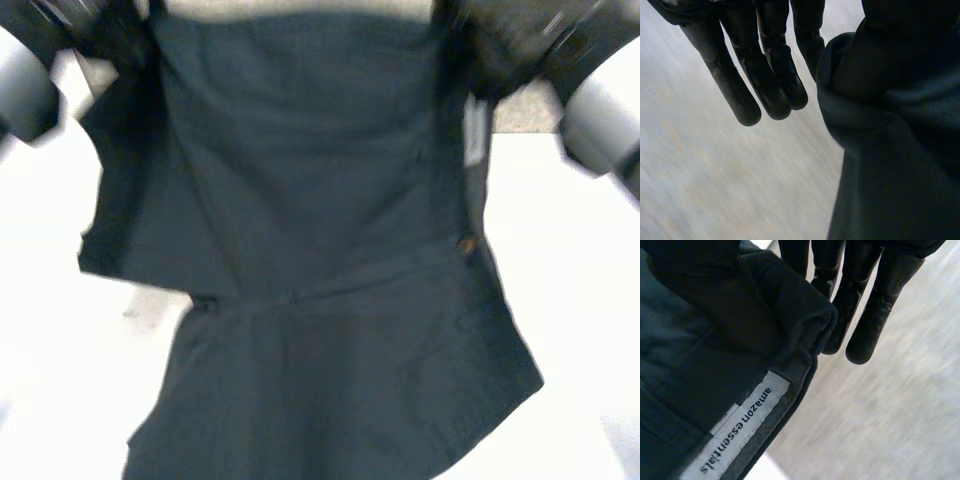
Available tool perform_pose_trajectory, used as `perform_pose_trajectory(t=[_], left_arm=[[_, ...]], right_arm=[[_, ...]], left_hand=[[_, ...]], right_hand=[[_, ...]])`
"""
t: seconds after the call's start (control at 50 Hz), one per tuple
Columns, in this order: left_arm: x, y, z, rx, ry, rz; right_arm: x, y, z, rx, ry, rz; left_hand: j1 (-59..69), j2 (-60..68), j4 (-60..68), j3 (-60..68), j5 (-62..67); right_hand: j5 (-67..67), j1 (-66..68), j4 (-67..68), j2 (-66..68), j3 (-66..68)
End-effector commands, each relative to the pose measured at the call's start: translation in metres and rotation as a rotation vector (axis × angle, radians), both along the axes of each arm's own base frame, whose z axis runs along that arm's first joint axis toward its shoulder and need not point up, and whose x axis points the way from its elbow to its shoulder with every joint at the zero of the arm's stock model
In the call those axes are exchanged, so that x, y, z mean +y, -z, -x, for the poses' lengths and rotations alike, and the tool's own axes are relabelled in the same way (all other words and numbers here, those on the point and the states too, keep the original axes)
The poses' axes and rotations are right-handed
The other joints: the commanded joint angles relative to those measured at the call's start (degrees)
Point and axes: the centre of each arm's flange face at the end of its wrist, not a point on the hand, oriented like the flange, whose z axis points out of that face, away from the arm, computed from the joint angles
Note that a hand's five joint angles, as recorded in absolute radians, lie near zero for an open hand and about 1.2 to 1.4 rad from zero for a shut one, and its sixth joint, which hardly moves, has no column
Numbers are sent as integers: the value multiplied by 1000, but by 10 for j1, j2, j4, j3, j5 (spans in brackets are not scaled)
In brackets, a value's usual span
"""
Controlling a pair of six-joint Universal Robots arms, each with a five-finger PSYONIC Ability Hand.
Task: Fold the shorts.
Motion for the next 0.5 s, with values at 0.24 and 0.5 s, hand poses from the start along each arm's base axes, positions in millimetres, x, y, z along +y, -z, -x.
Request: perform_pose_trajectory(t=[0.24, 0.5], left_arm=[[-158, 143, 53, -121, -93, 75], [-157, 153, 81, -88, -70, 138]], right_arm=[[-146, 144, -61, 3, 130, 45], [-166, 161, -68, 88, 179, 36]], left_hand=[[155, 115, 112, 118, 139], [-545, -585, -588, -582, -561]], right_hand=[[141, 240, 117, 130, 119], [-559, -460, -583, -570, -581]])
